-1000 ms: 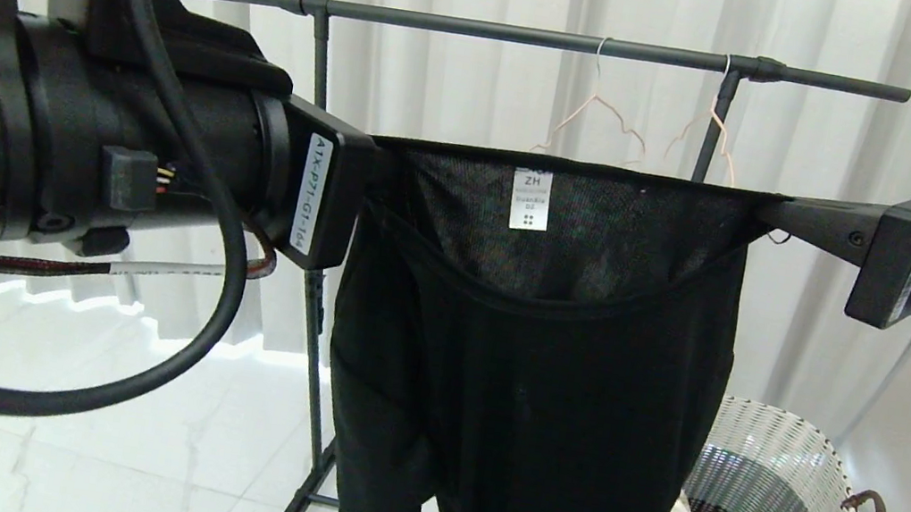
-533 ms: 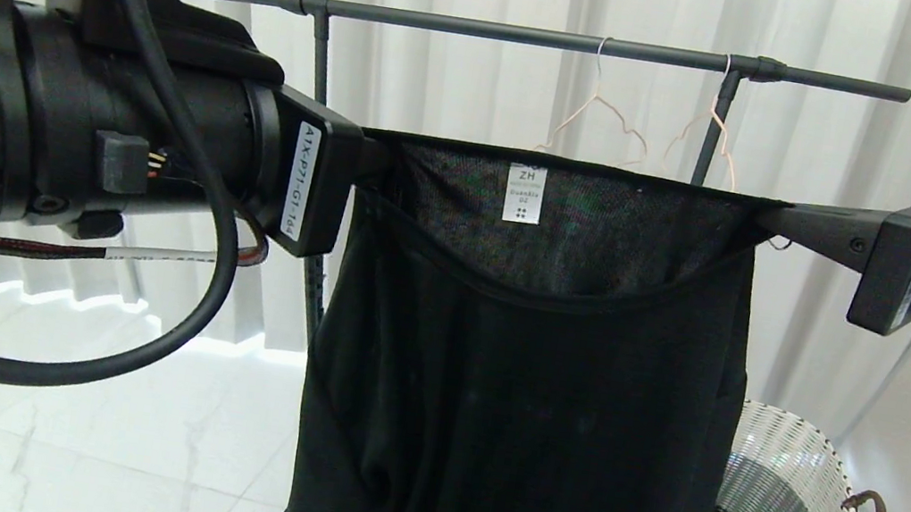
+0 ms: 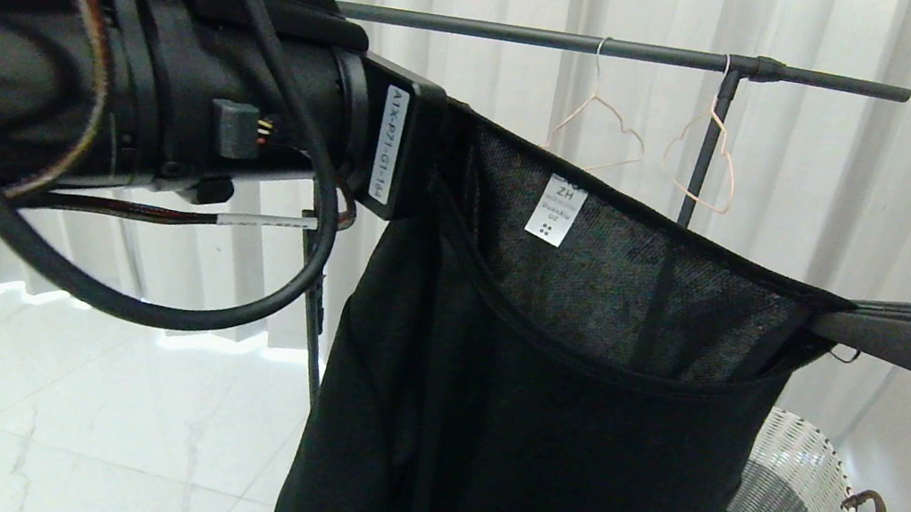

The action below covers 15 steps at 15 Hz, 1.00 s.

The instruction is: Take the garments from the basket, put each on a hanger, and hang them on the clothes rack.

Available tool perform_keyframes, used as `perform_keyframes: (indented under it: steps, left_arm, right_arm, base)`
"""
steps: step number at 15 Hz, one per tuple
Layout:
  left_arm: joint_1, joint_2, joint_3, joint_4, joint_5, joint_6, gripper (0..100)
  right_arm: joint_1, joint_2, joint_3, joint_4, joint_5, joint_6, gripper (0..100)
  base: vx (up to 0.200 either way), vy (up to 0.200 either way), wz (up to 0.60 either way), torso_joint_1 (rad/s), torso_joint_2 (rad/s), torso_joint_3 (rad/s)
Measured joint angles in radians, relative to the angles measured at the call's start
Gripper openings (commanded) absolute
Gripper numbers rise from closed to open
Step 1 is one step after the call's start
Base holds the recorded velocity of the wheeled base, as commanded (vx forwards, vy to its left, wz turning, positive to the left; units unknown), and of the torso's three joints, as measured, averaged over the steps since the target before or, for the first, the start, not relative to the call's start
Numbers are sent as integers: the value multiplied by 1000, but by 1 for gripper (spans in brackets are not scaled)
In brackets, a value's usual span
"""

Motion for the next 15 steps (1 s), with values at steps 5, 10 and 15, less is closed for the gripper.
perform_keyframes:
  steps: [5,10,15]
  left_arm:
    - [-2,70,-26,-9,-83,37,0]
    - [-1,72,-21,-10,-84,34,0]
    - [-10,31,61,-9,-84,31,0]
  right_arm:
    - [167,-43,17,30,4,4,0]
    - [190,-39,26,25,-1,6,0]
    - [106,-31,28,-16,-7,6,0]
  base:
    - [0,0,0,0,0,0]
    - [0,0,0,0,0,0]
    - [0,0,0,0,0,0]
